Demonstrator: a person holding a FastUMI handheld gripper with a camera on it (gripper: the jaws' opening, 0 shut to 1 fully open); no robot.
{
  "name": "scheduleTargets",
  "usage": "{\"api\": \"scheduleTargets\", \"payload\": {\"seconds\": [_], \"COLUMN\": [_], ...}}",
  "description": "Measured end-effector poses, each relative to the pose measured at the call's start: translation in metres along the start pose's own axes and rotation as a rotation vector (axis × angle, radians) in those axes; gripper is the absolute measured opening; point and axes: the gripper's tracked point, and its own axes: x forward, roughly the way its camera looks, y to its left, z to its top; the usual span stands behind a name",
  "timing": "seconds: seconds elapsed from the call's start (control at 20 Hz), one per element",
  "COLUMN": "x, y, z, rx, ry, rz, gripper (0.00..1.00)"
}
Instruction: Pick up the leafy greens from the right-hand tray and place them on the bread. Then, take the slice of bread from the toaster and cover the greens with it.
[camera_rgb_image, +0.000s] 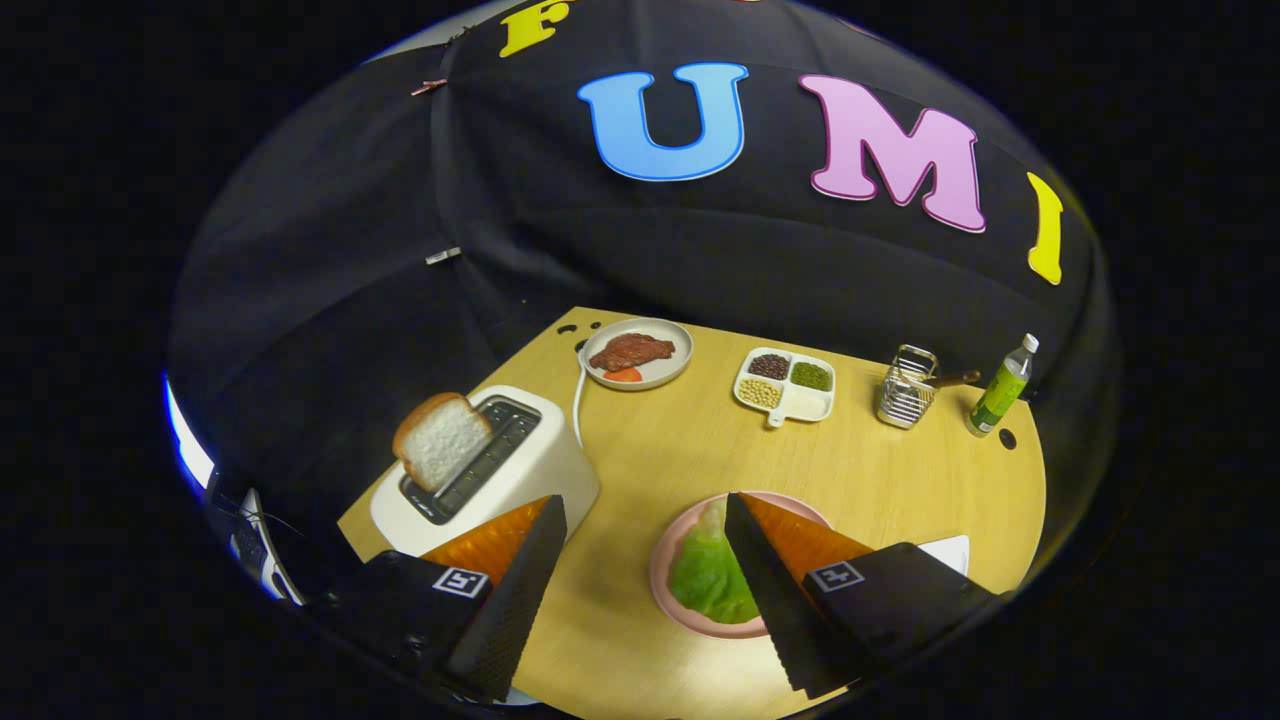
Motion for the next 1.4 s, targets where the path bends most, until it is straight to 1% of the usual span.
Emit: {"api": "scheduleTargets", "payload": {"seconds": [0.2,0.4,0.65,0.8,1.0,1.4], "x": [0.002,0.01,0.021,0.033,0.053,0.101], "y": [0.045,0.094,0.142,0.164,0.18,0.172], "z": [0.02,0.022,0.023,0.012,0.006,-0.008], "rx": [-0.063,-0.075,-0.105,-0.118,-0.126,-0.151], "ry": [-0.033,-0.02,-0.013,0.023,0.037,0.079], "rz": [0.069,0.145,0.212,0.228,0.216,0.146], "gripper": [0.99,0.99,0.99,0.99,0.99,0.99]}}
